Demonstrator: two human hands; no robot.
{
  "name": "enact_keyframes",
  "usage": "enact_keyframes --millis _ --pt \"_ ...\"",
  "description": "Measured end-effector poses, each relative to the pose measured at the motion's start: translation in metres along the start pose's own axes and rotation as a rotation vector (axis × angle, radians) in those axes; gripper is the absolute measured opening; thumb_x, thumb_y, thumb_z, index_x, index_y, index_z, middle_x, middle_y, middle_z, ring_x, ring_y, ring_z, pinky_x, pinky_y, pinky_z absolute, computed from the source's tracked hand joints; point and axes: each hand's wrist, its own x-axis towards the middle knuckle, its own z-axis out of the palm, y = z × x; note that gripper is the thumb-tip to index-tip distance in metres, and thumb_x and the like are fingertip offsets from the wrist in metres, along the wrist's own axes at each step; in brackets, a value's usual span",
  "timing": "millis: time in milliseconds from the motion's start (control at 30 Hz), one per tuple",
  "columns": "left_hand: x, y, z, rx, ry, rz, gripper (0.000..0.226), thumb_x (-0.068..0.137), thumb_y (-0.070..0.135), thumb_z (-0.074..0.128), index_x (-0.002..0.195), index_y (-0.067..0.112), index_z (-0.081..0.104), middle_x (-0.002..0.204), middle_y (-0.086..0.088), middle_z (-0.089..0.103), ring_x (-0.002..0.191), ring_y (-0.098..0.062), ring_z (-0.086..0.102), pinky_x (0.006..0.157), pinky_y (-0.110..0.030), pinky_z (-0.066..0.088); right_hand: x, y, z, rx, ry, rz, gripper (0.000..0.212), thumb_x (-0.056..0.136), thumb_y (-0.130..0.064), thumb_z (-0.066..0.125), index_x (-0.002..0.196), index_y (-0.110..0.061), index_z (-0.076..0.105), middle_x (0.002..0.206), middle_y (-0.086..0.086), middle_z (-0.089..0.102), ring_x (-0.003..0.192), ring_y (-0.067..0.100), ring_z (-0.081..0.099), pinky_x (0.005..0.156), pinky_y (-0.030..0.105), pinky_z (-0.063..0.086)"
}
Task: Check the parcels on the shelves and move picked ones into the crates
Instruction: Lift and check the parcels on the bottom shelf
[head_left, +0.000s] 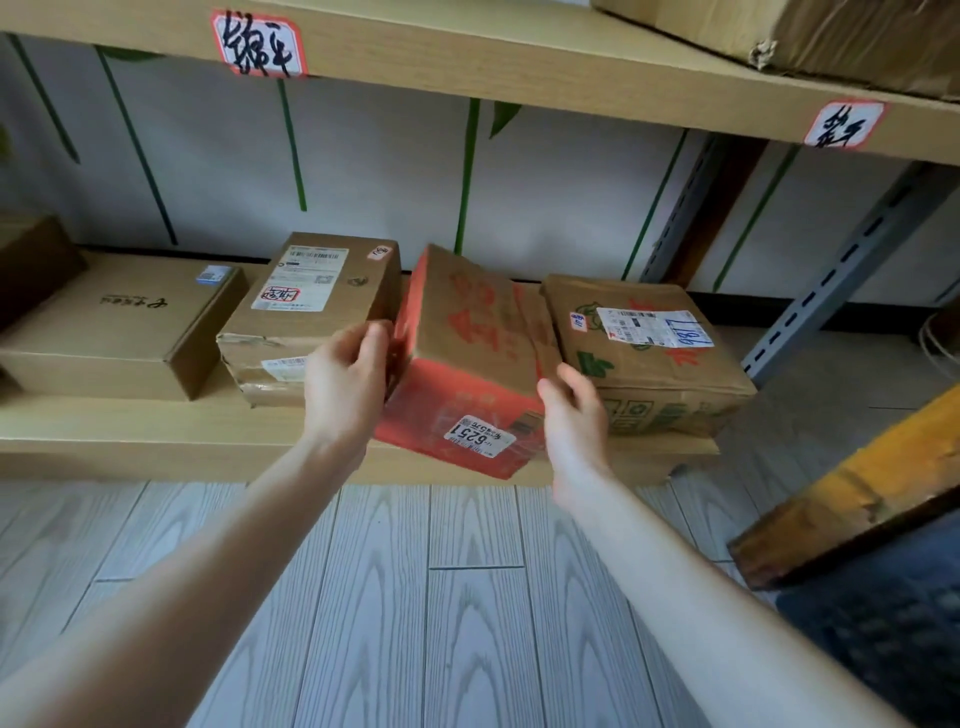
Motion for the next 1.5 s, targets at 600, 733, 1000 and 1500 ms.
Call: enact_keyframes --millis 600,733,1000,1500 --pt "-0.026 0.010 0.000 0.026 -0.374 -0.273 0.034 0.084 0.047 0.058 0.110 0.025 0.059 0.102 0.010 0.060 0.105 -0.014 0.052 0.078 -0.022 0.037 -0.015 -0.011 -0.027 0.175 -0.388 0.219 0.079 0.054 -0.081 0.050 0.116 -0.035 0.061 0.110 -0.005 0.070 0.106 0.018 0.063 0.096 0.046 0.044" --pt "-0.031 -0.001 -0.005 0.077 -0.498 -0.592 0.076 0.055 0.078 0.051 0.110 0.026 0.051 0.103 0.002 0.049 0.113 -0.023 0.042 0.090 -0.040 0.028 -0.012 -0.008 -0.034 0.250 -0.392 0.247 0.064 0.066 -0.056 0.062 0.123 -0.028 0.057 0.115 0.001 0.068 0.106 0.021 0.064 0.093 0.047 0.048" --pt "-0.039 -0.022 -0.005 -0.169 -0.216 -0.628 0.014 0.086 0.032 0.062 0.084 0.018 0.060 0.073 -0.001 0.057 0.067 -0.016 0.056 0.061 -0.030 0.045 -0.008 0.010 -0.068 0.520 -0.271 0.289 0.026 0.099 -0.005 0.036 0.116 -0.013 0.053 0.114 0.004 0.057 0.084 0.001 0.067 0.073 0.021 0.055" --pt "-0.027 -0.017 -0.016 -0.351 -0.172 -0.556 0.029 0.084 0.039 0.061 0.107 0.021 0.055 0.103 -0.006 0.064 0.085 -0.024 0.065 0.058 -0.035 0.052 -0.007 0.015 -0.047 0.223 -0.249 0.095 0.039 0.093 0.003 0.040 0.124 -0.016 0.055 0.127 0.008 0.059 0.115 0.022 0.057 0.103 0.042 0.041"
